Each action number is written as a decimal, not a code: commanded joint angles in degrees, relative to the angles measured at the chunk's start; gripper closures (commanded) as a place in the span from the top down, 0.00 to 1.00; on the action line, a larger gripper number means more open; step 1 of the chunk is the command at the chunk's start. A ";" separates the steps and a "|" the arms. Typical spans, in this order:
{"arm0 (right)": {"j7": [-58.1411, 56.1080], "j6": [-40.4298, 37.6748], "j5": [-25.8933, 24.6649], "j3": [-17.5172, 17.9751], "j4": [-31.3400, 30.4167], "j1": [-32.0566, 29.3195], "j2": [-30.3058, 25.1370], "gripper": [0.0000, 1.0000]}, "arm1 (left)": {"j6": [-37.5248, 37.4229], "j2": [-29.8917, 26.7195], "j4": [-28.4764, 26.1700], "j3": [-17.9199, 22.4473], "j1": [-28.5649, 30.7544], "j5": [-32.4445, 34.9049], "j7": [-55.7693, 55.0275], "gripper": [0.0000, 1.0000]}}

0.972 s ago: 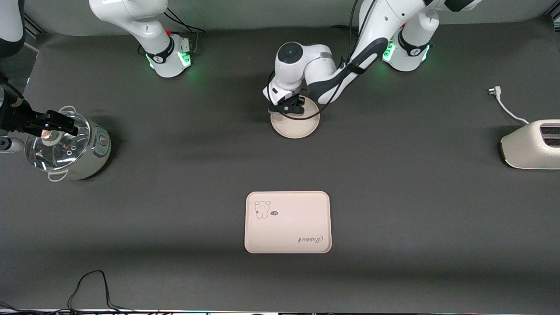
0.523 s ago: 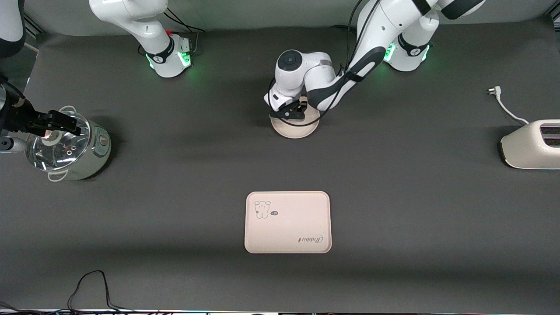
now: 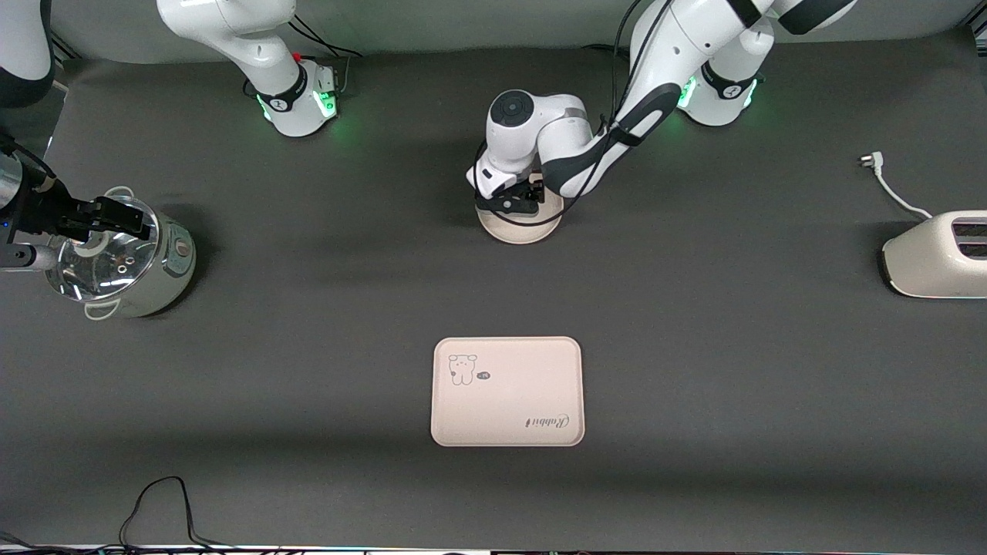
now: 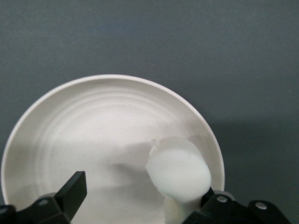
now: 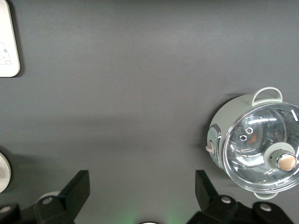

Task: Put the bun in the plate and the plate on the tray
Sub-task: 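Lower the bun onto the plate and open the left gripper, then raise the left gripper away while the right gripper reaches toward the plate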

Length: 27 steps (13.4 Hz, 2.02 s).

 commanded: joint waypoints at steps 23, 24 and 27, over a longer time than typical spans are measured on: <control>22.20 13.35 10.64 0.36 -17.84 21.96 -7.99 1.00 | -30.29 -35.21 6.91 21.38 20.73 -34.11 69.77 1.00; 26.15 15.63 11.96 0.36 -18.54 25.38 -7.73 1.00 | -33.37 -35.92 8.94 24.81 20.64 -34.54 72.41 1.00; 37.58 21.52 12.67 0.62 -18.73 35.93 -5.19 1.00 | -41.55 -36.62 15.97 35.62 18.98 -33.76 75.50 1.00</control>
